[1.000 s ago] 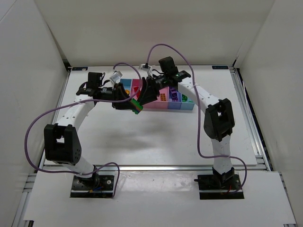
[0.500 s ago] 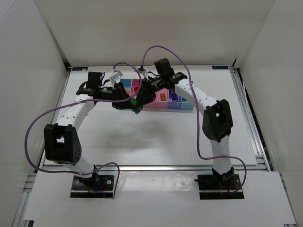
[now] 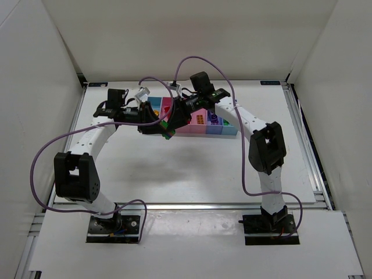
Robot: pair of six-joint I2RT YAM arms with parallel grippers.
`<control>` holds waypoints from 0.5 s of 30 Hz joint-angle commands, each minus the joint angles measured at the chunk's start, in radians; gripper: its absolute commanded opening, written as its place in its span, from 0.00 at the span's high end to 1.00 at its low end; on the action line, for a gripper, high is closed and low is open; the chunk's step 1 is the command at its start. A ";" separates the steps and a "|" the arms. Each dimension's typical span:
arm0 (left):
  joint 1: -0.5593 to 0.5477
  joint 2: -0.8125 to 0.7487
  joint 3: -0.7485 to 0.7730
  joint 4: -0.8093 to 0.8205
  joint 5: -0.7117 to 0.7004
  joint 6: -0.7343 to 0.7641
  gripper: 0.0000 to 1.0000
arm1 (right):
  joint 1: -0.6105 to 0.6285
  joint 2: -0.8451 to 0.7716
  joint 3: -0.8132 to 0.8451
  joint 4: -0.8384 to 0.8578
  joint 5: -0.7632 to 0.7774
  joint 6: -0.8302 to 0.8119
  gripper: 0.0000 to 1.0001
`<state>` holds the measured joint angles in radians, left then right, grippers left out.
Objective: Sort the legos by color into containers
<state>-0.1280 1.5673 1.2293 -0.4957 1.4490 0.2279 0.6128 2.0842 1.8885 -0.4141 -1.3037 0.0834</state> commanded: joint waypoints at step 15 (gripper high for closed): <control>-0.010 -0.062 -0.067 -0.004 0.056 0.028 0.81 | -0.143 -0.098 -0.035 -0.011 0.024 -0.040 0.81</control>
<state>-0.1345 1.5612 1.1698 -0.4957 1.4525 0.2367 0.4797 2.0670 1.8603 -0.4141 -1.2922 0.0845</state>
